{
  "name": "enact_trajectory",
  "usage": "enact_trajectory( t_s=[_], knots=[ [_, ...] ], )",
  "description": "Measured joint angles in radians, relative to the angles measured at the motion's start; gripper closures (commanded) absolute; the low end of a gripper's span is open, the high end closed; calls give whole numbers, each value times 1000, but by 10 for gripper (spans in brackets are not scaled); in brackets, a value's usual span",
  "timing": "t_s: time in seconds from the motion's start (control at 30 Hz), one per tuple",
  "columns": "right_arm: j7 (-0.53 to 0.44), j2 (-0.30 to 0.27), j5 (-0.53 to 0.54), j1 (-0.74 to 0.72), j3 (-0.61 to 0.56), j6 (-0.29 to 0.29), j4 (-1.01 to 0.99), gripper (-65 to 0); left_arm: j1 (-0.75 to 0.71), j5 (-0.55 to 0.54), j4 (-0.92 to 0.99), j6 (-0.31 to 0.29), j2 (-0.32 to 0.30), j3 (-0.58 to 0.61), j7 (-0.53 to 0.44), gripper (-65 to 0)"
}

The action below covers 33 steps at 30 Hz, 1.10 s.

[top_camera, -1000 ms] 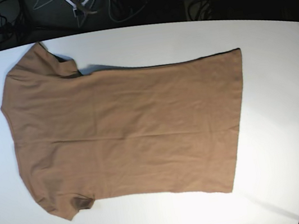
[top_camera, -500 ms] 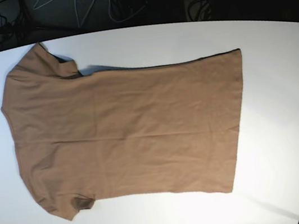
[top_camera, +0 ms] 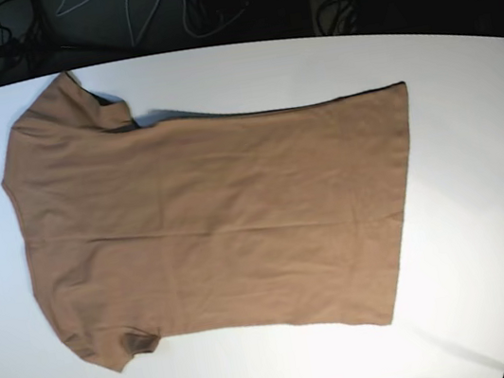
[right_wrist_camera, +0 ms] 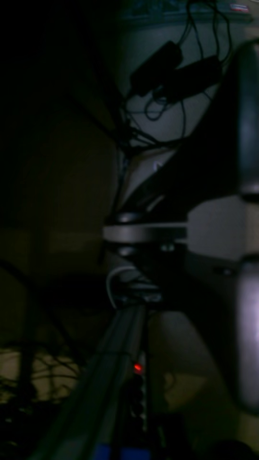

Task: Fold the T-shirt properly

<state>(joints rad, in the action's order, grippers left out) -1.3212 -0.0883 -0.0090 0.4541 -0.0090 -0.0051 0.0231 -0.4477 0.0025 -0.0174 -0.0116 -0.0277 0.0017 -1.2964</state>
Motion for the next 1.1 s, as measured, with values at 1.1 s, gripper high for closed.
enact_trajectory(
  t_s=[1.1],
  knots=[
    [176,-137,0,414,3,1,1082,-93,-543,-194,-1374,10,-117,-3,464,-11]
  ],
)
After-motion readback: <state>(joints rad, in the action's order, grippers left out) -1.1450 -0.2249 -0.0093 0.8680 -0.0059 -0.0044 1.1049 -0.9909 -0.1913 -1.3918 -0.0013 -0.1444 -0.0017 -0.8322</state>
